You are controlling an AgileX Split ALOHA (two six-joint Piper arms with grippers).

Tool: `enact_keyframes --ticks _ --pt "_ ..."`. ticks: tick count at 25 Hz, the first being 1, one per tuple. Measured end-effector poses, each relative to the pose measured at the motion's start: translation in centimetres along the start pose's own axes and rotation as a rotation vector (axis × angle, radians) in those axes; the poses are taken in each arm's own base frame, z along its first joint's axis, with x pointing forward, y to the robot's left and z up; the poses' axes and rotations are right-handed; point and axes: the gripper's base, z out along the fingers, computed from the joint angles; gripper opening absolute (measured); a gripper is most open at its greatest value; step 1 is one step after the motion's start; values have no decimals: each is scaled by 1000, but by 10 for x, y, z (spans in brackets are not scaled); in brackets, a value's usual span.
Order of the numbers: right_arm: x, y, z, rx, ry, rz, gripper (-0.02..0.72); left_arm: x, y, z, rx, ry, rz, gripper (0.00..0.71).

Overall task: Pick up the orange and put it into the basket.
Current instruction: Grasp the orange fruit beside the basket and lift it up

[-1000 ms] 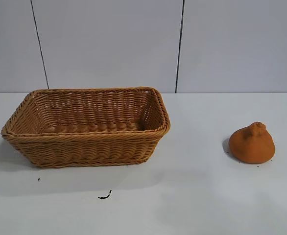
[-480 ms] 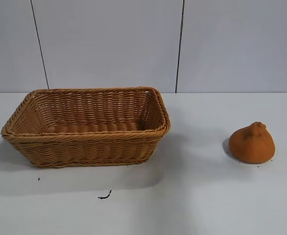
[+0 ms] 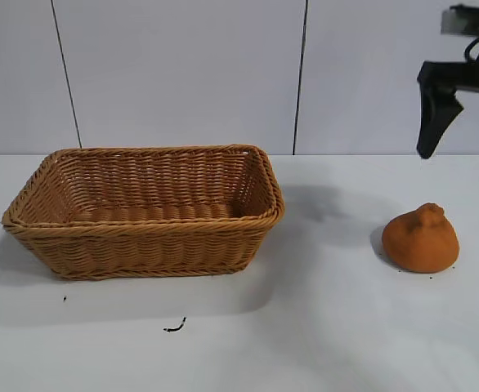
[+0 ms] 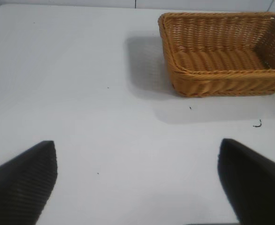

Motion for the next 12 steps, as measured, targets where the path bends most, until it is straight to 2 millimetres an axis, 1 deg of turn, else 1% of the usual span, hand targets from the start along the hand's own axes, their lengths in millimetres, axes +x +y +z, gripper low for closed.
enact_keyframes --ticks 5,7,10,11,12 --pt "-7 -4 54 1 69 6 694 0 0 0 0 0 0 666" --pt "-8 -5 71 3 88 7 694 0 0 0 0 0 0 666" --pt "-8 -6 87 4 101 10 693 0 0 0 0 0 0 666" --pt "-8 -6 89 4 101 10 675 0 0 0 0 0 0 666" --pt "-8 -6 91 3 103 12 629 0 0 0 0 0 0 666"
